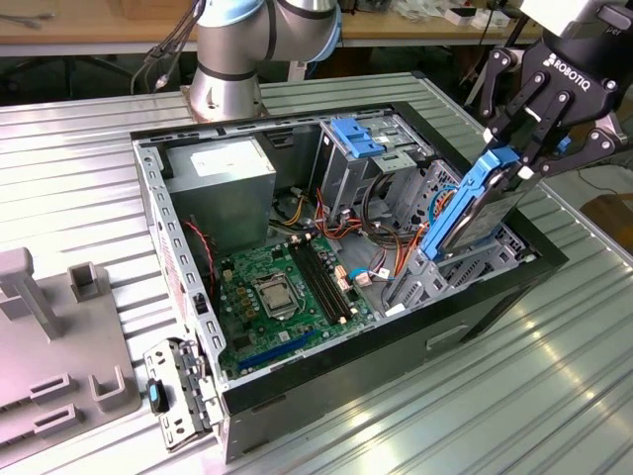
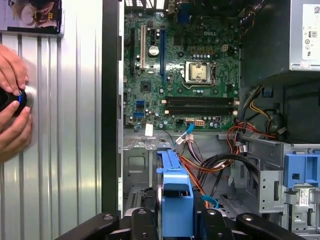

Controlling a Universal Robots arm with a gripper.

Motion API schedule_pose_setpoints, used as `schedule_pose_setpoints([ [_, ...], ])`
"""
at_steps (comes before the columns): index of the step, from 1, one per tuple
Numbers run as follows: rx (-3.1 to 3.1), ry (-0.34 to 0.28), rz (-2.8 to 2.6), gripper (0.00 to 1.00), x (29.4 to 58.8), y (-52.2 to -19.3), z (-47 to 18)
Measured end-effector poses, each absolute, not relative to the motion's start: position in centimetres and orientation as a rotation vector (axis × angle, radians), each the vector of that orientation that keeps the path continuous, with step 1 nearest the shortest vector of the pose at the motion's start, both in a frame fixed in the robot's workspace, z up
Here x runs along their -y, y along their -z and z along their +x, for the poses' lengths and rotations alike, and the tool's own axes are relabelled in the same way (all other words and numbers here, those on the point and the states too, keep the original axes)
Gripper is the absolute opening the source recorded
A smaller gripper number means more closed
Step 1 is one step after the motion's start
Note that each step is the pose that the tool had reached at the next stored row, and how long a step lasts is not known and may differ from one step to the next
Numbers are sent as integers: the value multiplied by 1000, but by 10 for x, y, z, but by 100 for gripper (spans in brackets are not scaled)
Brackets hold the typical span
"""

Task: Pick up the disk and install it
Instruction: 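Insert the disk into the insertion slot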

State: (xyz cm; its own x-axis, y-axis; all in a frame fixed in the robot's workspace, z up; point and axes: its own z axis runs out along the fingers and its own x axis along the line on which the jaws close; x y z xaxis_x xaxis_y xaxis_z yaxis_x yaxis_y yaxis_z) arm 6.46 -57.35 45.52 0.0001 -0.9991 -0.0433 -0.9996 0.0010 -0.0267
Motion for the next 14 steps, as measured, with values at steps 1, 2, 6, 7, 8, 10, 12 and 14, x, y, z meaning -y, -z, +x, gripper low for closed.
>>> schedule_pose_setpoints([
  [1, -2187, -17, -2186, 37, 573, -456, 65],
  [2, -2188, -17, -2186, 37, 573, -457, 64],
  [6, -2188, -17, -2186, 37, 573, -457, 64],
  [7, -2188, -17, -2186, 37, 573, -457, 65],
  [8, -2187, -17, -2187, 37, 573, -457, 65],
  [10, -2186, -17, -2188, 37, 573, -457, 65],
  [12, -2185, -17, -2189, 37, 573, -457, 66],
  [14, -2185, -17, -2189, 37, 573, -457, 66],
])
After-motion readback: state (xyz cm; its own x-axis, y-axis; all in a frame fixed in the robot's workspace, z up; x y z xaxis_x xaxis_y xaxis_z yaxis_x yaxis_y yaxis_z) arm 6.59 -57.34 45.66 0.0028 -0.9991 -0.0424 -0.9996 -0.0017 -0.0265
